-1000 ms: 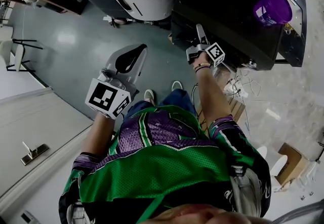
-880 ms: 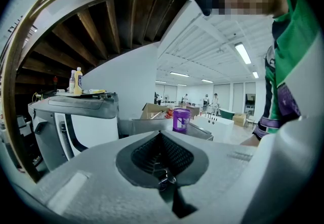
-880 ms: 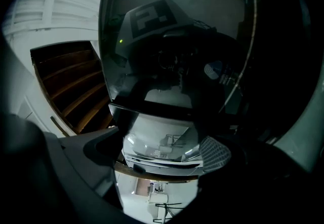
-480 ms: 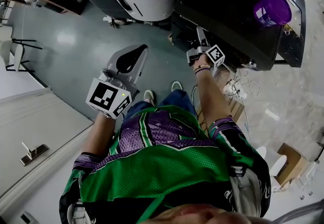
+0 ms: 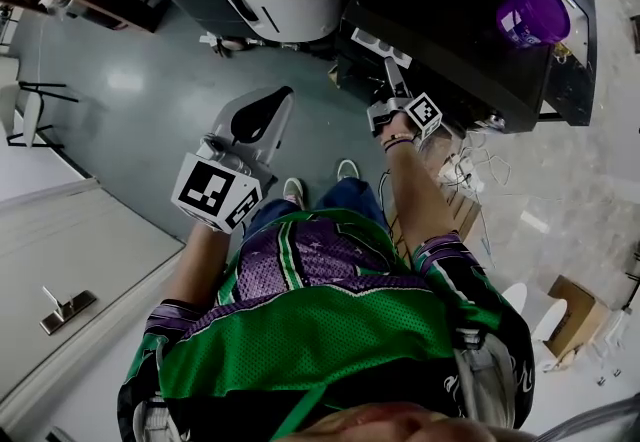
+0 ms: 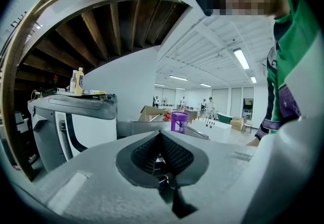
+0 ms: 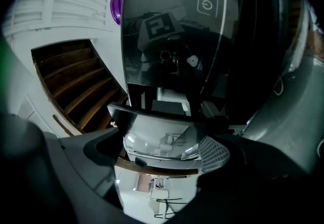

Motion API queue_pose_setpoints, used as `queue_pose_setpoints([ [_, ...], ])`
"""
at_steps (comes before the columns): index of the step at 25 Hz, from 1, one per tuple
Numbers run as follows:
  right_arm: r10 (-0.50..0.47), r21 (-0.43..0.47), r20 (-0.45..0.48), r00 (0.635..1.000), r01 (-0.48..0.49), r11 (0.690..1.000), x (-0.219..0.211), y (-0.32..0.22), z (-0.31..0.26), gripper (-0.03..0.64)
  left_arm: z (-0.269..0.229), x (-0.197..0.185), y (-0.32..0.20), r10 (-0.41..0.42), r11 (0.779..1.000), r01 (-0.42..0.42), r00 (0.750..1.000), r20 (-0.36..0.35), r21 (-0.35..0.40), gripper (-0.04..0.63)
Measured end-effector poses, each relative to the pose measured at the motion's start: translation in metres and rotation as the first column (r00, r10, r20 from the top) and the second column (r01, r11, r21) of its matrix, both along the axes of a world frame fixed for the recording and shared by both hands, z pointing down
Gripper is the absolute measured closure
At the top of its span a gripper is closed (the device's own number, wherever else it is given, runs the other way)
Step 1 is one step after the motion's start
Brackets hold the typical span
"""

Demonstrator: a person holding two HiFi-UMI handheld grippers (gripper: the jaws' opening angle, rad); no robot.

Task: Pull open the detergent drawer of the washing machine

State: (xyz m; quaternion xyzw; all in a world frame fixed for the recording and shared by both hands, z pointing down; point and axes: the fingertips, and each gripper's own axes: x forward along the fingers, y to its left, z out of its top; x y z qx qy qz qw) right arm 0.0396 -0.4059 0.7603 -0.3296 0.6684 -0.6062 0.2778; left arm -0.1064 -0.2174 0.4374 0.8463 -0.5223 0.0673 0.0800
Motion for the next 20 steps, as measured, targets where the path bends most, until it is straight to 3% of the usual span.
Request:
queue_pose_setpoints([
  [20, 0.009, 0.016, -0.008, 1.0, -0.009, 1.0, -0.009, 0.063, 0.003, 0.155, 0.001, -0.028, 0.04, 0.1, 0.995, -0.1, 0.995, 0.025, 0.005, 0.578],
])
